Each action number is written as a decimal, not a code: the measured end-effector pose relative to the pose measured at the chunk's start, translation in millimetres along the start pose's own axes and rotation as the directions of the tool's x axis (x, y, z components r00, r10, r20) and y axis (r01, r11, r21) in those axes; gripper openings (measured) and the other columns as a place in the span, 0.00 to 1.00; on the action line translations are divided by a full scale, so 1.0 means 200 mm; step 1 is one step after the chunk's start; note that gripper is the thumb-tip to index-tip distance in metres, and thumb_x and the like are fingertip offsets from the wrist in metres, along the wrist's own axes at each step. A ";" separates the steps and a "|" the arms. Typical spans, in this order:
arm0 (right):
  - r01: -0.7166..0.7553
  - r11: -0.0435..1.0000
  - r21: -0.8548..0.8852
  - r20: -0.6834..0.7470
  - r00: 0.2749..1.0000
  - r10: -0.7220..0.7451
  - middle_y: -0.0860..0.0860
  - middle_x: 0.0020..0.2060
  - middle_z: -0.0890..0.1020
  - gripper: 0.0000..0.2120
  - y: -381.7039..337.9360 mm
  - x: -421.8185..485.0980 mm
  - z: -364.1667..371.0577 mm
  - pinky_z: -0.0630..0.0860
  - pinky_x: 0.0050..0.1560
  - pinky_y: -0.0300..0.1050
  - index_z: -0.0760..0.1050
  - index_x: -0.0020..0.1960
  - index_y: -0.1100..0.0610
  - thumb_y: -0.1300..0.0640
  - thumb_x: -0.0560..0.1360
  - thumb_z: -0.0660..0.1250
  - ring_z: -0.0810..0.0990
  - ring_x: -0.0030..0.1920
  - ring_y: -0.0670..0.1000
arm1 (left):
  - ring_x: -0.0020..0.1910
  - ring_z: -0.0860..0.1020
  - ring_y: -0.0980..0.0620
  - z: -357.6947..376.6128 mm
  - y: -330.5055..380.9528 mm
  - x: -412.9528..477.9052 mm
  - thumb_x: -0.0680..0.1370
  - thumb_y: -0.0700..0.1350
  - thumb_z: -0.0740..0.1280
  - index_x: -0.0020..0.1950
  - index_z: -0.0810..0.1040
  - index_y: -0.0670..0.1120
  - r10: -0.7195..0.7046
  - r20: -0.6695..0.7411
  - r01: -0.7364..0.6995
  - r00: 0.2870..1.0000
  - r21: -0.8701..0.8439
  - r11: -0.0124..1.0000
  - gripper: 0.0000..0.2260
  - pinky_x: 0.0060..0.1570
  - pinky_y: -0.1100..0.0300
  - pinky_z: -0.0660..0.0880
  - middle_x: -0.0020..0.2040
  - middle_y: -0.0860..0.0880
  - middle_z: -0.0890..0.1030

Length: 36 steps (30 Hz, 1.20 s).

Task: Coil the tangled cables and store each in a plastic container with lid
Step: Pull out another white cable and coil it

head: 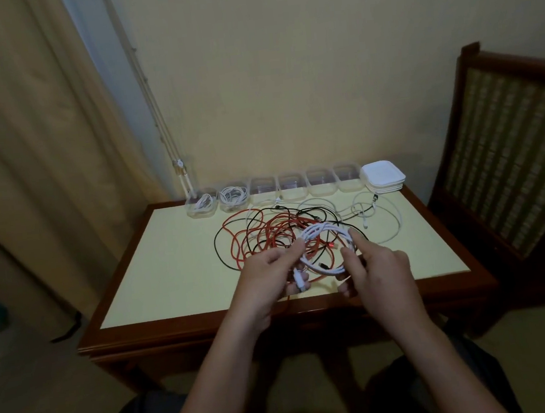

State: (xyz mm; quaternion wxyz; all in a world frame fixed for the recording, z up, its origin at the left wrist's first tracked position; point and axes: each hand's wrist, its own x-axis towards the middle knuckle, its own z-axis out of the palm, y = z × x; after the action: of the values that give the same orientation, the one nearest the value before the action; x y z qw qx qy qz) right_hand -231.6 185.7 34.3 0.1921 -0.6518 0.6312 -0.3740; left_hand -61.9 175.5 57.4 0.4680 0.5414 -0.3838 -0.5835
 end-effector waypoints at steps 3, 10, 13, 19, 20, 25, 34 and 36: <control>-0.043 0.998 -0.037 -0.010 0.999 0.043 0.50 0.42 0.86 0.17 0.00 0.01 0.00 0.71 0.50 0.31 0.73 0.71 0.53 0.54 0.83 0.62 0.83 0.46 0.53 | 0.40 0.85 0.47 -0.01 0.02 -0.01 0.78 0.44 0.71 0.51 0.85 0.38 -0.137 0.088 0.155 0.987 -0.257 0.954 0.09 0.38 0.57 0.83 0.47 0.40 0.86; -0.020 0.989 0.150 -0.053 0.998 0.028 0.51 0.31 0.84 0.10 0.00 0.01 0.01 0.80 0.37 0.47 0.77 0.60 0.53 0.54 0.82 0.60 0.84 0.31 0.49 | 0.43 0.85 0.49 0.01 0.00 -0.02 0.74 0.36 0.72 0.50 0.82 0.38 -0.040 0.119 0.089 0.992 -0.442 0.893 0.06 0.36 0.63 0.81 0.46 0.40 0.86; 0.007 0.998 0.069 -0.063 0.998 -0.002 0.49 0.32 0.83 0.11 0.00 0.00 0.03 0.79 0.44 0.48 0.76 0.63 0.51 0.52 0.83 0.60 0.84 0.34 0.50 | 0.43 0.84 0.49 0.03 -0.01 -0.02 0.68 0.40 0.75 0.48 0.82 0.38 0.036 0.040 -0.017 0.999 -0.399 0.917 0.11 0.39 0.64 0.82 0.45 0.41 0.86; 0.032 0.989 0.142 -0.040 0.999 -0.026 0.49 0.31 0.84 0.14 -0.04 -0.03 0.06 0.83 0.44 0.47 0.76 0.68 0.50 0.52 0.84 0.62 0.84 0.34 0.48 | 0.27 0.74 0.56 0.04 -0.07 0.02 0.67 0.45 0.78 0.51 0.77 0.40 0.157 -0.127 -0.185 0.979 -0.255 0.949 0.18 0.27 0.66 0.73 0.35 0.46 0.79; 0.018 0.974 0.225 -0.021 1.000 -0.013 0.50 0.30 0.84 0.13 -0.05 -0.04 0.05 0.84 0.42 0.46 0.77 0.67 0.52 0.54 0.83 0.62 0.85 0.32 0.47 | 0.28 0.75 0.56 0.04 -0.08 0.03 0.68 0.47 0.78 0.52 0.77 0.41 0.179 -0.165 -0.211 0.970 -0.198 0.957 0.18 0.26 0.65 0.72 0.36 0.46 0.79; -0.098 0.859 0.502 0.143 0.989 0.029 0.55 0.33 0.86 0.12 -0.11 -0.05 0.00 0.82 0.35 0.42 0.78 0.65 0.57 0.59 0.83 0.63 0.86 0.32 0.51 | 0.49 0.85 0.48 0.04 -0.06 0.02 0.73 0.44 0.74 0.59 0.79 0.39 0.141 0.021 -0.130 0.990 -0.270 0.954 0.17 0.46 0.57 0.82 0.51 0.44 0.86; -0.204 0.746 0.634 0.180 0.977 0.114 0.57 0.34 0.86 0.19 -0.07 -0.04 -0.02 0.80 0.35 0.36 0.71 0.72 0.54 0.60 0.82 0.65 0.86 0.33 0.52 | 0.47 0.85 0.55 0.01 -0.13 0.03 0.80 0.46 0.70 0.58 0.78 0.51 0.520 -0.014 -0.498 0.854 0.265 0.826 0.07 0.47 0.55 0.82 0.48 0.53 0.86; -0.199 0.797 0.570 0.131 0.980 0.151 0.54 0.32 0.86 0.19 -0.04 -0.04 -0.01 0.78 0.36 0.33 0.72 0.73 0.55 0.59 0.82 0.66 0.86 0.32 0.51 | 0.46 0.85 0.52 0.02 -0.13 0.02 0.78 0.54 0.70 0.58 0.79 0.55 0.467 0.012 -0.454 0.884 0.259 0.853 0.10 0.50 0.46 0.82 0.48 0.52 0.86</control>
State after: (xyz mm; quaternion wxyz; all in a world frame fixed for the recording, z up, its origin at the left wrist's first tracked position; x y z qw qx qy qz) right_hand -227.3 194.6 38.8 0.4400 -0.5153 0.5363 -0.5033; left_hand -69.1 178.3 31.5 0.5303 0.5040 -0.5617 -0.3864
